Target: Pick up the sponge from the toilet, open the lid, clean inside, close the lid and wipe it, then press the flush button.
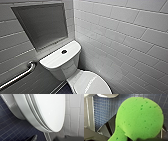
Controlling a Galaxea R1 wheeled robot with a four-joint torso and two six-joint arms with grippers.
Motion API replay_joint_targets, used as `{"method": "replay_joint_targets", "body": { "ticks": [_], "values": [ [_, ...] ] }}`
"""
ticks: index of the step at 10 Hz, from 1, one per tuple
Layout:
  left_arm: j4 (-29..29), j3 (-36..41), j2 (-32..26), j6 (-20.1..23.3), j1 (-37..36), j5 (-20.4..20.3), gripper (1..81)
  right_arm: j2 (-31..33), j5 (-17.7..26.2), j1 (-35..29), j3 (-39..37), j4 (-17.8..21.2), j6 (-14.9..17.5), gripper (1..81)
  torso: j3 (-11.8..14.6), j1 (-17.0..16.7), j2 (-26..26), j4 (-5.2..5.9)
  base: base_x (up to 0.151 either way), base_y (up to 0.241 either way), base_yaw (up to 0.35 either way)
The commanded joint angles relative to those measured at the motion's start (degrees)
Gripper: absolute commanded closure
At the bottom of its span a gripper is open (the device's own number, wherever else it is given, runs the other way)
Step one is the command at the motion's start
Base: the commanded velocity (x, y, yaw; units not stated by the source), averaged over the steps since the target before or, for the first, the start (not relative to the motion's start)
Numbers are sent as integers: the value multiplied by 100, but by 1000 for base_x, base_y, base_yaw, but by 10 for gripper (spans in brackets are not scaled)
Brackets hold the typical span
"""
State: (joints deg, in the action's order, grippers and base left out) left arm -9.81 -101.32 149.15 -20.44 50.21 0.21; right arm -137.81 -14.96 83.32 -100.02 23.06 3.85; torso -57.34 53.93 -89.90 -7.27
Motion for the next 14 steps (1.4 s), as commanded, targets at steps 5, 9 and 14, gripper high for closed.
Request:
{"method": "replay_joint_targets", "body": {
  "ticks": [5, 9, 14],
  "values": [
    [-100, 209, 282, -355, -763, 234, 10, 111, 406, -232, 37, -74, -7, 811, -98, 0, 0, 0, 0, 0, 0],
    [-91, -117, 634, -496, -842, 155, 10, 85, 362, -259, 37, -74, -25, 811, -159, 5, 0, 0, 0, 0, 0],
    [-100, -740, 906, -504, -824, 76, 10, 41, 353, -328, 2, -74, -34, 811, -162, 5, 0, 0, 0, 0, 0]
  ]
}}
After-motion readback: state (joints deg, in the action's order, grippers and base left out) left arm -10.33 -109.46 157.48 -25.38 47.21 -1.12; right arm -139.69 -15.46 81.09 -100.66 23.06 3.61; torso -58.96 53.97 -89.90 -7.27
